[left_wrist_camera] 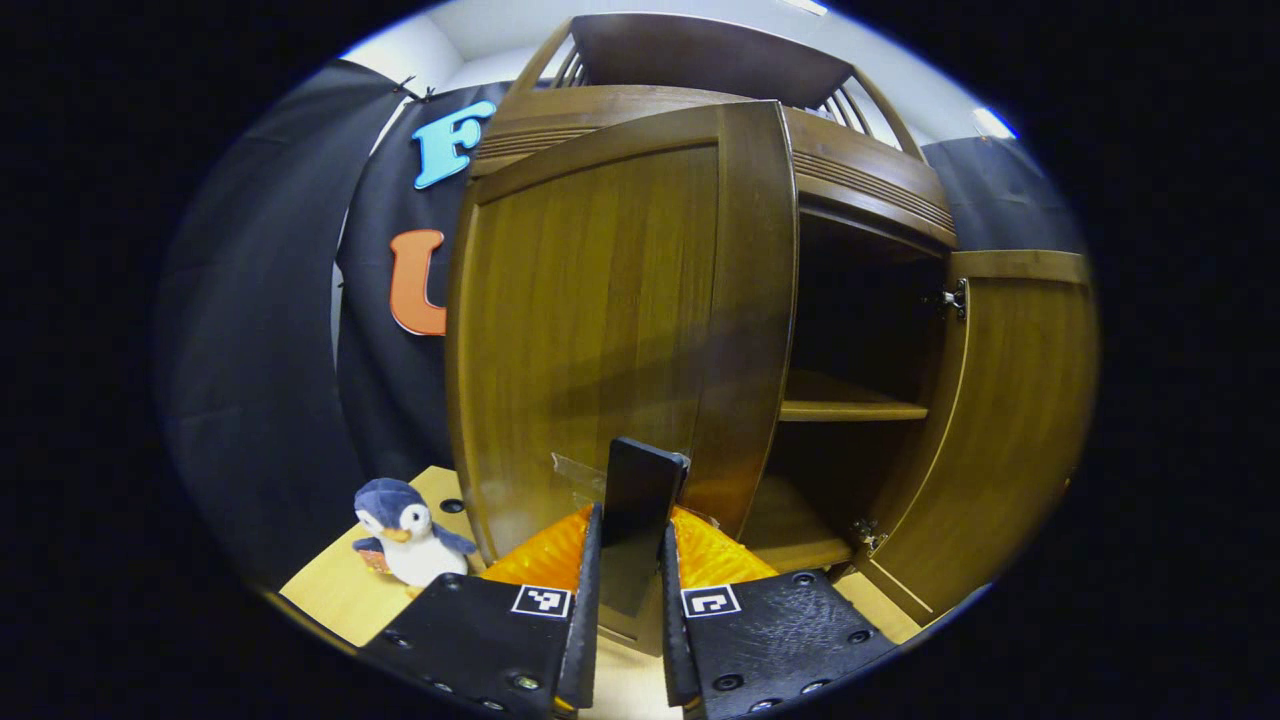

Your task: Open the right door of the double-door shoe cabinet with the right hand, and open the left door with the left hand.

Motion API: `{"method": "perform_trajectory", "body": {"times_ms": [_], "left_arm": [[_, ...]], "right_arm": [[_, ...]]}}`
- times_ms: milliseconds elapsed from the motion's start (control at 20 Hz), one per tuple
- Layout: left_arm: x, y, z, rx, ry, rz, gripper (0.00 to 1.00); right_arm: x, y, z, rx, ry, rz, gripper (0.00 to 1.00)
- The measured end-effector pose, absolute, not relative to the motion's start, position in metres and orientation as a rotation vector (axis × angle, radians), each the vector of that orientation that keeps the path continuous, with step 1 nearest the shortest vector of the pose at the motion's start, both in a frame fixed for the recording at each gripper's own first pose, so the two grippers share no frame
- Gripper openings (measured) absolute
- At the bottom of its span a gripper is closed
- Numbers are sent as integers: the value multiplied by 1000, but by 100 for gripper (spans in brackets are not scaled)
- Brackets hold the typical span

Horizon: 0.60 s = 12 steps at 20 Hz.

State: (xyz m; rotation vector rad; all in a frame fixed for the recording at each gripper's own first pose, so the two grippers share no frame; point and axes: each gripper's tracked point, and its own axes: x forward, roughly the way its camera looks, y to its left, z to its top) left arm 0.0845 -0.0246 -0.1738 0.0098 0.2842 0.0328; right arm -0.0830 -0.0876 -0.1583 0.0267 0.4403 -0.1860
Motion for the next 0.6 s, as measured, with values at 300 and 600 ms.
{"method": "perform_trajectory", "body": {"times_ms": [300,600], "left_arm": [[53,5,-165,6,288,100,20],[21,65,-160,-20,278,204,19]], "right_arm": [[-69,-52,-166,20,451,-103,52],[-55,-23,-176,43,475,-43,52]]}}
